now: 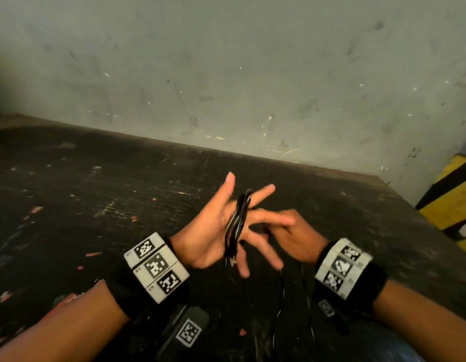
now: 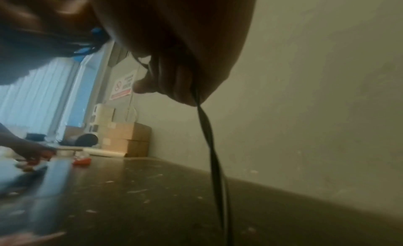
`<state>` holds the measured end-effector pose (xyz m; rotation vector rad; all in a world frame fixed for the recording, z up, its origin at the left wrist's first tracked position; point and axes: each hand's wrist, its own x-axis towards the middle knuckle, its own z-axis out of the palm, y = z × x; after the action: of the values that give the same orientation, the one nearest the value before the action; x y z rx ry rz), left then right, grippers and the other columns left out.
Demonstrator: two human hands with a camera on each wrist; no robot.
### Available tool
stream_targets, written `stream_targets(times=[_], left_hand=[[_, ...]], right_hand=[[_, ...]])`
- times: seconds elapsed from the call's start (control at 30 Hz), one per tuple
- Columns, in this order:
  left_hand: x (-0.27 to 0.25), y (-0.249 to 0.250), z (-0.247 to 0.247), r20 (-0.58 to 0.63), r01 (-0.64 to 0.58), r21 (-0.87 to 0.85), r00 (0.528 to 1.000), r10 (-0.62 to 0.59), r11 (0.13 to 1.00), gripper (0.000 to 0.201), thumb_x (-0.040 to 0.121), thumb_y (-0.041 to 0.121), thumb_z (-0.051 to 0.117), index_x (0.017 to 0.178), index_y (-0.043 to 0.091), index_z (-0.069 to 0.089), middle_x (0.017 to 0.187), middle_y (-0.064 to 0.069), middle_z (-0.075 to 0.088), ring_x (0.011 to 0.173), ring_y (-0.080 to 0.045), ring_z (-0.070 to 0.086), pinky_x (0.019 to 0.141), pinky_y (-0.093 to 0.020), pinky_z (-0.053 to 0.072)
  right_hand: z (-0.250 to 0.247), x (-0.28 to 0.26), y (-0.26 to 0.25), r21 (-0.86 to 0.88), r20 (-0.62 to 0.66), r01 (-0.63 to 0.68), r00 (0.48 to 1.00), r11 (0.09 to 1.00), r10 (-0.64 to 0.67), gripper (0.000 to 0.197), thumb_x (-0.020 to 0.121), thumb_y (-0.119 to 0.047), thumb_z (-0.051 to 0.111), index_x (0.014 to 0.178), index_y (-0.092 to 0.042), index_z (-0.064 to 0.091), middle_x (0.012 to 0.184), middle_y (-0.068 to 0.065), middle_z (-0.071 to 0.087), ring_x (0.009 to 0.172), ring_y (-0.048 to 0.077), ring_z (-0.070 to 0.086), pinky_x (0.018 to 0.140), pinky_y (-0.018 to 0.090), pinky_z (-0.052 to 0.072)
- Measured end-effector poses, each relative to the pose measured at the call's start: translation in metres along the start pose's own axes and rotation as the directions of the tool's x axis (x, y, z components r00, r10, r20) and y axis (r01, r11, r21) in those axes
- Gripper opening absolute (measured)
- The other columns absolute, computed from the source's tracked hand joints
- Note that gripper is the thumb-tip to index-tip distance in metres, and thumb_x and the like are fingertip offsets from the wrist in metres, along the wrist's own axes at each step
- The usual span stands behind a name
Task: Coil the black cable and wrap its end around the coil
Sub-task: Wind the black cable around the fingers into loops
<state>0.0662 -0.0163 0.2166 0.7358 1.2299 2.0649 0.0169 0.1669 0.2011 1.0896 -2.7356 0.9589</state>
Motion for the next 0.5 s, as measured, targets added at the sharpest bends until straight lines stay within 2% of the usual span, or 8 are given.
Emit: stream_targets(times=[0.1, 0.17, 0.23, 0.27, 0.33, 0.4, 0.47, 0.5], left_hand=[[0.015, 0.012, -0.007, -0.149, -0.144, -0.105, 0.981, 0.127, 0.984, 0.078, 0.082, 0.072, 0.013, 0.149, 0.034, 0.010, 0.135, -0.016, 0.056, 0.085, -0.035, 0.072, 0.040, -0.031, 0.056], [0.023, 0.019, -0.013, -0.270, -0.197, -0.043, 0.946, 0.179, 0.979, 0.074, 0.086, 0.069, 0.010, 0.150, 0.033, 0.002, 0.134, -0.016, 0.056, 0.086, -0.033, 0.072, 0.042, -0.032, 0.057], [0.029, 0.020, -0.019, -0.342, -0.192, 0.074, 0.917, 0.206, 0.979, 0.071, 0.087, 0.065, 0.010, 0.149, 0.032, -0.003, 0.136, -0.014, 0.055, 0.086, -0.031, 0.072, 0.044, -0.033, 0.058], [0.031, 0.019, -0.021, -0.366, -0.173, 0.136, 0.906, 0.212, 0.976, 0.070, 0.088, 0.064, 0.010, 0.149, 0.033, -0.004, 0.138, -0.014, 0.053, 0.086, -0.029, 0.072, 0.045, -0.033, 0.058], [0.031, 0.014, -0.024, -0.406, -0.107, 0.258, 0.890, 0.208, 0.960, 0.069, 0.086, 0.064, 0.010, 0.148, 0.035, -0.003, 0.140, -0.010, 0.051, 0.085, -0.025, 0.072, 0.049, -0.034, 0.058], [0.029, 0.006, -0.025, -0.430, 0.003, 0.384, 0.885, 0.176, 0.923, 0.075, 0.078, 0.069, 0.013, 0.147, 0.038, 0.008, 0.138, -0.007, 0.052, 0.088, -0.022, 0.071, 0.057, -0.034, 0.057], [0.026, -0.004, -0.023, -0.424, 0.132, 0.495, 0.900, 0.106, 0.859, 0.071, 0.072, 0.073, 0.016, 0.134, 0.044, 0.035, 0.123, -0.008, 0.063, 0.090, -0.017, 0.069, 0.072, -0.033, 0.055], [0.024, -0.009, -0.022, -0.409, 0.182, 0.522, 0.911, 0.057, 0.833, 0.067, 0.072, 0.073, 0.015, 0.127, 0.044, 0.042, 0.111, -0.007, 0.069, 0.085, -0.015, 0.069, 0.071, -0.032, 0.055]], right_hand=[[0.026, -0.004, -0.014, 0.070, 0.056, 0.004, 0.998, 0.998, -0.008, 0.031, 0.096, -0.020, 0.037, 0.079, -0.011, 0.062, 0.069, -0.015, 0.062, 0.069, -0.004, 0.058, 0.066, 0.010, 0.041], [0.035, -0.004, -0.023, -0.019, 0.139, -0.005, 0.990, 1.000, 0.007, 0.030, 0.097, -0.025, 0.041, 0.081, -0.010, 0.061, 0.068, -0.013, 0.063, 0.068, -0.003, 0.058, 0.071, 0.020, 0.045], [0.035, -0.006, -0.033, -0.087, 0.147, -0.005, 0.989, 0.996, 0.018, 0.028, 0.095, -0.030, 0.043, 0.084, -0.011, 0.060, 0.078, 0.001, 0.067, 0.074, 0.013, 0.063, 0.075, 0.040, 0.050], [0.031, -0.007, -0.039, -0.106, 0.128, -0.004, 0.992, 0.994, 0.017, 0.027, 0.095, -0.029, 0.043, 0.082, -0.011, 0.059, 0.077, 0.004, 0.067, 0.074, 0.017, 0.064, 0.073, 0.042, 0.051], [0.019, -0.009, -0.052, -0.119, 0.114, 0.017, 0.993, 0.993, -0.003, 0.029, 0.094, -0.026, 0.046, 0.074, -0.009, 0.057, 0.063, -0.004, 0.058, 0.062, 0.008, 0.058, 0.063, 0.032, 0.047], [0.002, -0.011, -0.067, -0.149, 0.183, 0.056, 0.983, 0.987, -0.028, 0.029, 0.093, -0.023, 0.050, 0.069, -0.007, 0.055, 0.055, -0.009, 0.045, 0.055, -0.004, 0.050, 0.055, 0.015, 0.035], [-0.016, -0.012, -0.079, -0.199, 0.264, 0.106, 0.963, 0.974, -0.051, 0.027, 0.091, -0.023, 0.053, 0.068, -0.011, 0.056, 0.053, -0.011, 0.043, 0.056, -0.011, 0.049, 0.053, 0.011, 0.033], [-0.026, -0.010, -0.082, -0.226, 0.282, 0.122, 0.958, 0.967, -0.055, 0.025, 0.090, -0.023, 0.055, 0.066, -0.017, 0.057, 0.051, -0.012, 0.045, 0.056, -0.010, 0.050, 0.052, 0.010, 0.034]])
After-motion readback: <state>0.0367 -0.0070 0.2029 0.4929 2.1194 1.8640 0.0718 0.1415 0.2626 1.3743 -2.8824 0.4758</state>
